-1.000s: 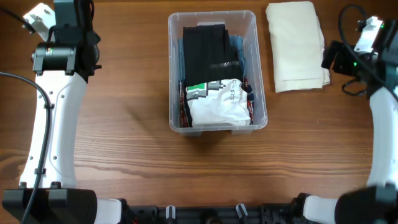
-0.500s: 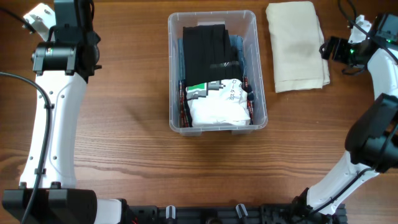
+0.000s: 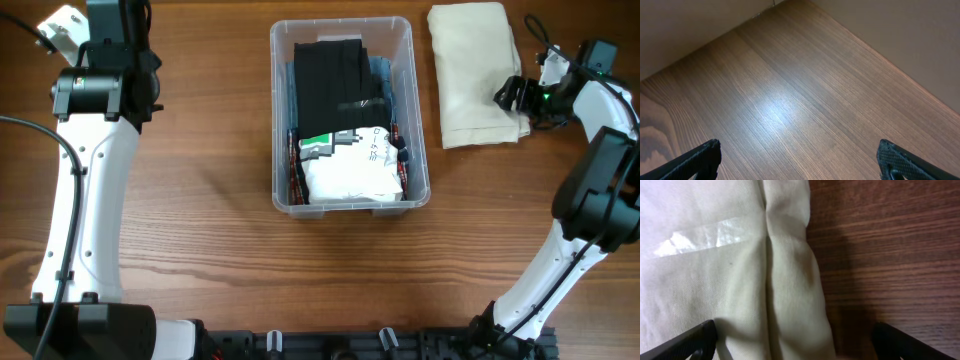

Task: Pack container
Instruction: 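Move the right gripper to the cream garment and grasp its edge, then lift the cream garment with the right gripper and lay it over the bin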

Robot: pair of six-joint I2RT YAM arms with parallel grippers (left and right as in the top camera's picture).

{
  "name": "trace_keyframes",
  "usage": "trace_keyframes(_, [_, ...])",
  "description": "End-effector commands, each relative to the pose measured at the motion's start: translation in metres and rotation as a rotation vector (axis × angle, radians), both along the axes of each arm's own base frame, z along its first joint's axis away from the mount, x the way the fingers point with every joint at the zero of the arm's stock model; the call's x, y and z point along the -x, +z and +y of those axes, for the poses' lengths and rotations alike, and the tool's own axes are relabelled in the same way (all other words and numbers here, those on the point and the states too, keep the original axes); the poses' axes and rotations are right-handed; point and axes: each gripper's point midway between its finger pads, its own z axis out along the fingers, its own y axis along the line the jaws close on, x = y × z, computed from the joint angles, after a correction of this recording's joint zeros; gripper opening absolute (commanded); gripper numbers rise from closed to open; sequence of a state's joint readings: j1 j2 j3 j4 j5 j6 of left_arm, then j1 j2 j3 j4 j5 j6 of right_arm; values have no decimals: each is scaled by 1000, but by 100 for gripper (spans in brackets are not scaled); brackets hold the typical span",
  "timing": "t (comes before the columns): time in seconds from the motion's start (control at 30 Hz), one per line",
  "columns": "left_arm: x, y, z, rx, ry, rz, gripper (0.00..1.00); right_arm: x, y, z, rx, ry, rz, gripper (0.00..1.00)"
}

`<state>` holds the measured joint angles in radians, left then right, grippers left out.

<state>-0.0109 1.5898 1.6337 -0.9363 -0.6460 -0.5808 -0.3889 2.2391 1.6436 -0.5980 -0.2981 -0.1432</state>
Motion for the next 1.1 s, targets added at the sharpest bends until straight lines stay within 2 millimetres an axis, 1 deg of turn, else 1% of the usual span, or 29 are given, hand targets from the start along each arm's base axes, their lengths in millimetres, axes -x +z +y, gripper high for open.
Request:
trace_keyframes(0.0, [1, 0, 5, -14, 17, 3, 100, 7, -29, 9, -37, 22, 58, 79])
trace_keyframes(0.07, [1, 0, 5, -14, 17, 3, 100, 7, -29, 9, -38, 22, 60, 53])
trace_keyframes(0.1, [1, 0, 5, -14, 17, 3, 100, 8, -29, 9, -39, 22, 62, 44])
trace_keyframes(0.13, [1, 0, 5, -14, 17, 3, 100, 8, -29, 10, -40, 22, 66, 39])
trace_keyframes(0.2, [1, 0, 5, -14, 17, 3, 100, 11, -29, 9, -43, 20, 73, 32])
trace_keyframes(0.27, [1, 0, 5, -14, 17, 3, 100, 10, -27, 9, -42, 19, 69, 18])
trace_keyframes(0.3, [1, 0, 5, -14, 17, 3, 100, 9, -25, 9, -42, 15, 64, 10])
trace_keyframes(0.33, [1, 0, 5, -14, 17, 3, 100, 7, -18, 8, -48, -13, 55, 4])
trace_keyframes(0.4, [1, 0, 5, -14, 17, 3, 100, 3, -2, 6, -46, -34, 27, 4])
trace_keyframes(0.47, [1, 0, 5, -14, 17, 3, 100, -1, 23, 4, -29, -33, -18, 4])
trace_keyframes(0.5, [1, 0, 5, -14, 17, 3, 100, -2, 38, 4, -21, -35, -43, 4])
trace_keyframes(0.53, [1, 0, 5, -14, 17, 3, 100, -3, 59, 4, -17, -51, -75, 4])
trace_keyframes(0.57, [1, 0, 5, -14, 17, 3, 100, -3, 74, 5, -15, -52, -100, 4])
trace_keyframes(0.6, [1, 0, 5, -14, 17, 3, 100, -4, 97, 10, -30, -37, -145, 4])
trace_keyframes(0.63, [1, 0, 5, -14, 17, 3, 100, -2, 125, 18, -63, -34, -195, 4])
trace_keyframes(0.67, [1, 0, 5, -14, 17, 3, 100, -1, 136, 21, -74, -36, -214, 4])
trace_keyframes(0.77, [1, 0, 5, -14, 17, 3, 100, 9, 187, 37, -120, -18, -299, 4])
trace_keyframes(0.83, [1, 0, 5, -14, 17, 3, 100, 15, 207, 46, -145, 0, -332, 4])
trace_keyframes(0.93, [1, 0, 5, -14, 17, 3, 100, 24, 242, 70, -259, 41, -396, 4])
trace_keyframes(0.97, [1, 0, 5, -14, 17, 3, 100, 29, 257, 80, -312, 59, -423, 4])
trace_keyframes(1.03, [1, 0, 5, -14, 17, 3, 100, 34, 275, 95, -369, 89, -449, 4])
trace_keyframes(1.07, [1, 0, 5, -14, 17, 3, 100, 37, 285, 107, -388, 126, -470, 4])
